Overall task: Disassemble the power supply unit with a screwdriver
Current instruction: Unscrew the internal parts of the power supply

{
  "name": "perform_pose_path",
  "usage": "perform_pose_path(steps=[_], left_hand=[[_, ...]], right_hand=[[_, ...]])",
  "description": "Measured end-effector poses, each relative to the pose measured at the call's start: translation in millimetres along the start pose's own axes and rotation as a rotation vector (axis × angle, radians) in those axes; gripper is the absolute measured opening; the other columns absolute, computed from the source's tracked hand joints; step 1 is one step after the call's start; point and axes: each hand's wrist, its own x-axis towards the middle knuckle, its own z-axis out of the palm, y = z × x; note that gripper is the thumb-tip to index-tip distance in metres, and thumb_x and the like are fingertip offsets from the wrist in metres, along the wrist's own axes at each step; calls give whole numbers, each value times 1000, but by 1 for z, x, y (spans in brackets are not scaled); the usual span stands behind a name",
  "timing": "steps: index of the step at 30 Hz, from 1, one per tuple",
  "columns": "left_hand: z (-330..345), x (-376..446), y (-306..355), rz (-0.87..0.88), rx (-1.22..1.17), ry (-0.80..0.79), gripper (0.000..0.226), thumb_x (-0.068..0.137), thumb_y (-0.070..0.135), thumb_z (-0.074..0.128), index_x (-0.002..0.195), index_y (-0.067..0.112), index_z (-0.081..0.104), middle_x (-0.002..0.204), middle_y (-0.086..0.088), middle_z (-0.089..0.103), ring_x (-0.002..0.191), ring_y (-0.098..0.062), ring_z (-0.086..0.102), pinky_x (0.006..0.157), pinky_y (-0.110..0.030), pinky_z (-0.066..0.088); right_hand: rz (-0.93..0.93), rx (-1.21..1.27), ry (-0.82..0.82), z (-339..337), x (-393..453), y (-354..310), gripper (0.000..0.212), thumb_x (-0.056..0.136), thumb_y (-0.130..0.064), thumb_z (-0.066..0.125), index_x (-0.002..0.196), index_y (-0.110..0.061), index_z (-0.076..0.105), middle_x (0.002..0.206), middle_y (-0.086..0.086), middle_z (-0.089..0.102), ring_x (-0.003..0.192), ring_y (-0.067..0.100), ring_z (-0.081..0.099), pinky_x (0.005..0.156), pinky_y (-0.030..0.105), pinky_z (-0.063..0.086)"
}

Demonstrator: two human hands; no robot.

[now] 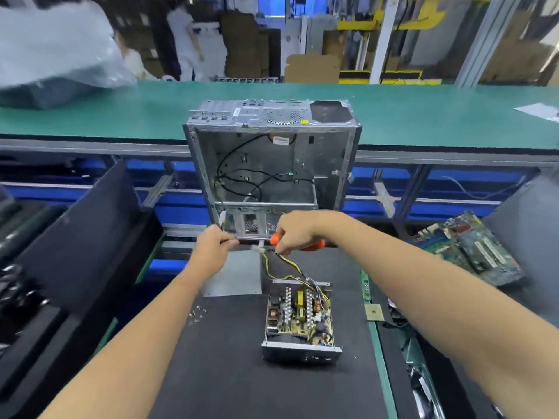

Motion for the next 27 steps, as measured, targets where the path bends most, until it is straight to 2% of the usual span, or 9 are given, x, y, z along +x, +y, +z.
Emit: perform_pose_path(steps=[1, 3, 5, 7, 9, 12, 15, 22, 27], left_hand=[[-3, -8, -17, -52, 15, -12, 18, 89, 12, 63, 81, -1, 72, 75, -6, 53, 76, -18, 45, 64, -24, 28], [-4, -28, -45, -129, 35, -73, 20, 88, 10, 64, 71, 20, 67, 72, -4, 57, 76, -19, 49, 68, -23, 31], [1, -49, -63, -202, 22, -114, 13, 86, 5, 64, 88, 10, 77, 77, 3, 60, 81, -16, 56, 75, -21, 37], [8, -65, -70, -249, -23, -98, 12, 81, 2, 68, 87, 10, 75, 82, 6, 63, 84, -15, 61, 79, -23, 43], [13, -75, -68, -271, -81, -73, 18, 77, 4, 69, 76, 21, 69, 75, 7, 64, 75, -15, 64, 68, -25, 49], [18, -82, -66, -249, -110, -86, 19, 75, 9, 69, 69, 25, 60, 68, 5, 62, 59, -14, 58, 50, -24, 43], [20, -91, -76, -274, -7, -158, 20, 75, 13, 73, 66, 22, 58, 68, 5, 60, 64, -14, 57, 55, -26, 44], [33, -98, -90, -274, 129, -285, 16, 76, 15, 76, 70, 20, 62, 77, 4, 62, 77, -16, 60, 64, -26, 46], [40, -93, -93, -247, 149, -305, 8, 83, 16, 70, 91, 17, 70, 96, -2, 64, 89, -20, 60, 78, -33, 52]], right_hand=[[-23, -19, 10, 7, 6, -8, 18, 79, -29, 63, 77, -11, 64, 59, 0, 53, 52, 15, 47, 52, 25, 37], [-54, -38, 4, 21, 18, -24, 19, 78, -27, 62, 70, -10, 61, 51, 3, 51, 47, 20, 47, 54, 26, 42], [-75, -64, -24, 32, 29, -40, 20, 77, -24, 61, 64, -11, 55, 49, 4, 49, 46, 22, 45, 52, 25, 41], [-97, -107, -40, 40, 40, -53, 21, 78, -24, 62, 65, -10, 53, 53, 5, 49, 50, 23, 44, 48, 24, 35], [-107, -129, -44, 48, 49, -64, 21, 78, -27, 62, 69, -9, 56, 61, 7, 53, 57, 25, 46, 48, 25, 33], [-109, -123, -40, 60, 60, -72, 24, 78, -31, 62, 69, -10, 55, 64, 5, 54, 56, 21, 47, 49, 25, 35], [-95, -117, -40, 68, 68, -71, 26, 76, -32, 62, 64, -12, 51, 63, 5, 54, 57, 22, 48, 52, 26, 37], [-54, -98, -73, 73, 70, -59, 23, 75, -34, 61, 72, -12, 56, 68, 5, 55, 63, 24, 49, 57, 29, 40], [-44, -71, -74, 71, 69, -52, 24, 75, -32, 62, 68, -12, 52, 66, 4, 51, 62, 25, 47, 59, 31, 40]])
